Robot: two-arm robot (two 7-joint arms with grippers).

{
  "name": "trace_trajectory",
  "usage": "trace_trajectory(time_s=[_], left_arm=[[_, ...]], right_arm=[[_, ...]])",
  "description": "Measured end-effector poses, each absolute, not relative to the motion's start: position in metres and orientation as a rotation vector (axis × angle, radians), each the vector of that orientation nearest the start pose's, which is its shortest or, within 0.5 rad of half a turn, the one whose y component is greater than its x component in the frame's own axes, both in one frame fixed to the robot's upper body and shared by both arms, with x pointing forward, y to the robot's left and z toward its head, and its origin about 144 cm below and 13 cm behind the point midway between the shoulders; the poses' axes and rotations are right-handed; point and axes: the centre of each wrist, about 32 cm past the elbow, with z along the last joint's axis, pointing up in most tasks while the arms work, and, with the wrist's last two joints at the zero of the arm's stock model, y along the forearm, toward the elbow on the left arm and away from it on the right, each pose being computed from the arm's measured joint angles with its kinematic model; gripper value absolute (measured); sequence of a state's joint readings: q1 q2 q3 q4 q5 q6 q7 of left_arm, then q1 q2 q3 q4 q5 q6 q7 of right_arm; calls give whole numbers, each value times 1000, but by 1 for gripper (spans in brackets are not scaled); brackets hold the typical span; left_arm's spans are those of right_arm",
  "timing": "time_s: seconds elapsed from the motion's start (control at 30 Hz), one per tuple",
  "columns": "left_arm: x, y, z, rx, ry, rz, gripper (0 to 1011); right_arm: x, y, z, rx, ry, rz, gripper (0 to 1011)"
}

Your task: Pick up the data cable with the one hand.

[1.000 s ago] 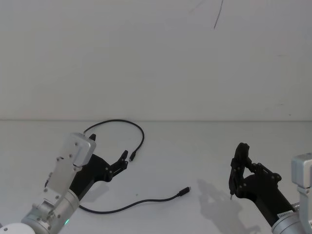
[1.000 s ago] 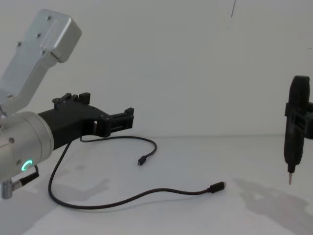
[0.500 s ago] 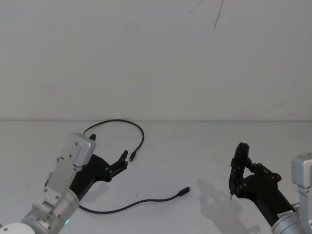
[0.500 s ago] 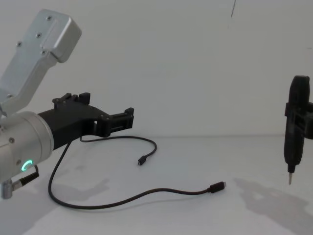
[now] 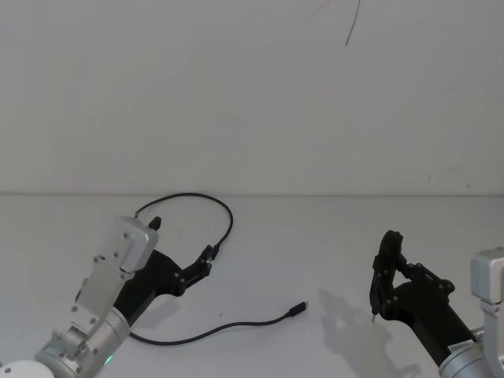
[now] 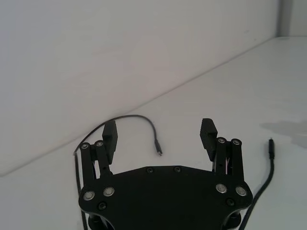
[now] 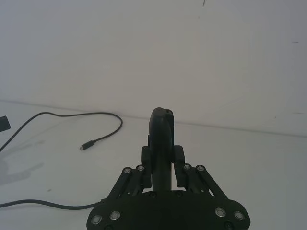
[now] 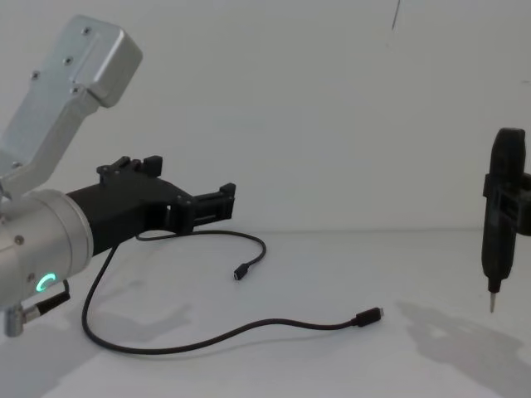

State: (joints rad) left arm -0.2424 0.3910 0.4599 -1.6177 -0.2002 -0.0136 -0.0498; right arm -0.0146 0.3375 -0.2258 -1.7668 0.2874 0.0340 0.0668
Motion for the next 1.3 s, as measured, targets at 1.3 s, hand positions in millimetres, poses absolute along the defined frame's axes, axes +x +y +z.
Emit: trace_trajectory(time_s=[1.3], left_arm=[[519, 251, 1200, 192, -218, 645, 1001]], right_arm=[[443, -237, 1189, 26, -75, -1229, 269]])
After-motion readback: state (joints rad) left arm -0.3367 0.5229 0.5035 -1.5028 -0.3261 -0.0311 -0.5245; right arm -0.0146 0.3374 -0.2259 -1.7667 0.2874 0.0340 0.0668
